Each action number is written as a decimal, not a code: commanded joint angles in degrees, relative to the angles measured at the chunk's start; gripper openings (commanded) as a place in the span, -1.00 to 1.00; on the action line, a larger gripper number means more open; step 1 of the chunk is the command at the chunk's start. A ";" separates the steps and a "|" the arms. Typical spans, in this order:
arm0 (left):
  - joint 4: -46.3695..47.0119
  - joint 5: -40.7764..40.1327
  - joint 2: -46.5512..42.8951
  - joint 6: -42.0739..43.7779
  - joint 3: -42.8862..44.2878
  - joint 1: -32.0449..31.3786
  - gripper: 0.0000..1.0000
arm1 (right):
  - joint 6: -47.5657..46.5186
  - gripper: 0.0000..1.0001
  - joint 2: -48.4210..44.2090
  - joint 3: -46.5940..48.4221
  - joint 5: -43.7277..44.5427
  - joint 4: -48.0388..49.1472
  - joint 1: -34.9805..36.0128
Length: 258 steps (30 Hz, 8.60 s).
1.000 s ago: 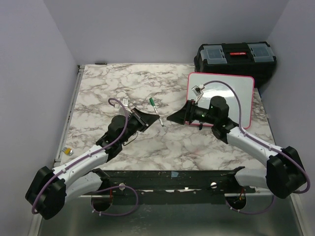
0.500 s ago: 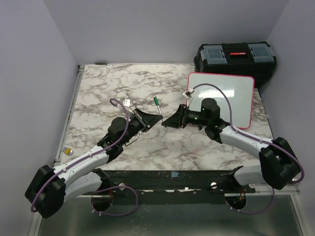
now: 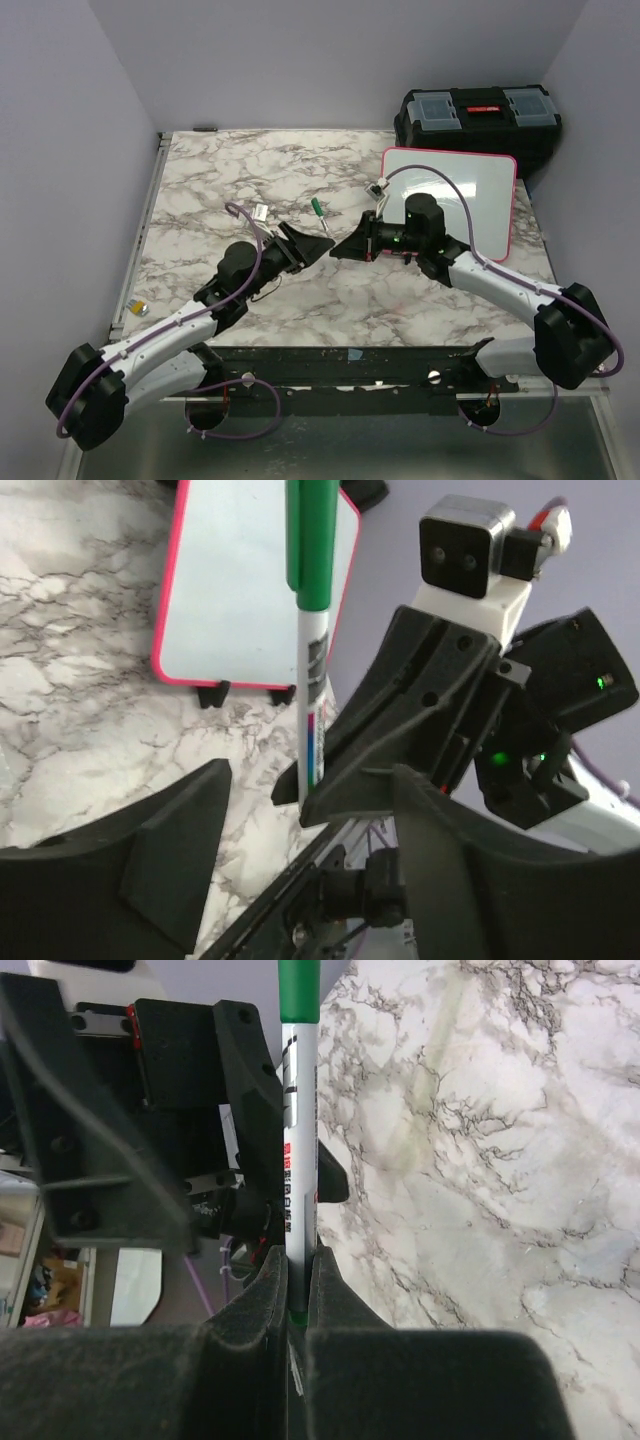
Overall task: Write a sentence on the whiteboard
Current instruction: Pass from the left arm to the right, then pass from the right arm to the left, then pass from the left arm to the right
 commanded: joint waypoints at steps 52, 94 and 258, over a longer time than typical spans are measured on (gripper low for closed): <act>-2.77 43.75 -1.18 10.57 11.04 24.00 -1.00 | -4.77 0.53 -3.10 5.37 -6.53 -6.04 1.12; 27.49 6.91 0.29 -6.19 -0.04 8.89 -1.00 | 7.50 -0.10 -6.50 2.13 4.06 17.38 1.10; 8.36 27.24 -11.22 20.53 -0.59 13.00 0.25 | -6.39 -0.99 -10.70 6.78 -4.29 -7.99 1.12</act>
